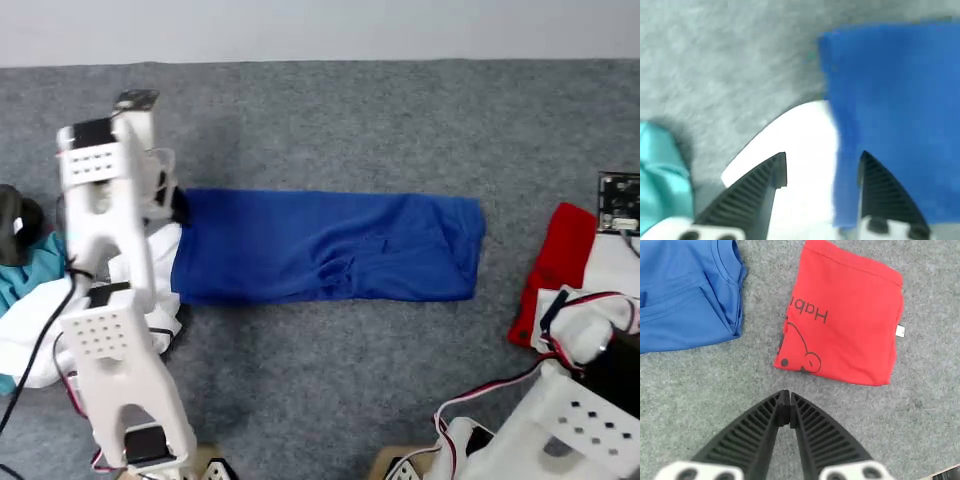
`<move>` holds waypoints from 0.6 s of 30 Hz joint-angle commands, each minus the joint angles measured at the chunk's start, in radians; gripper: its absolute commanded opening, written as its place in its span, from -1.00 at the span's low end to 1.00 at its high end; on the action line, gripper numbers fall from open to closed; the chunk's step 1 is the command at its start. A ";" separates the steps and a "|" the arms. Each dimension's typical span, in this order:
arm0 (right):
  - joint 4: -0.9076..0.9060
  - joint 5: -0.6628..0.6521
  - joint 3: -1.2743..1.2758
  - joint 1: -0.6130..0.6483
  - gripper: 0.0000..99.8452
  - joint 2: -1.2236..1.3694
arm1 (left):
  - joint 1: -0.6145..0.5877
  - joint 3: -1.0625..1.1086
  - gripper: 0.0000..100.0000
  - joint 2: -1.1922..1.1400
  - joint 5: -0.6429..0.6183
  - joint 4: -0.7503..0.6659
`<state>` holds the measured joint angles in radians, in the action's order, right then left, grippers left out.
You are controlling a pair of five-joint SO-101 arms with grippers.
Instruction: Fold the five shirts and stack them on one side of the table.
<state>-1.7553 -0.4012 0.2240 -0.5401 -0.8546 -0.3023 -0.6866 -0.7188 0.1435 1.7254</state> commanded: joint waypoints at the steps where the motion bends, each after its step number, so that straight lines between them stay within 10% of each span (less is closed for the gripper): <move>1: -0.038 0.009 -0.003 -0.008 -0.98 0.008 | -0.075 0.038 -0.54 0.011 0.086 0.032; 11: -0.038 0.011 -0.003 -0.008 -0.98 0.002 | -0.163 0.143 -0.55 -0.097 0.176 -0.084; 18: -0.038 0.011 -0.003 -0.008 -0.98 0.001 | -0.178 0.131 -1.00 -0.198 0.270 -0.054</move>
<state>-1.7553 -0.4012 0.2240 -0.5401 -0.8546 -0.4511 -0.5608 -0.8800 0.3798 1.6563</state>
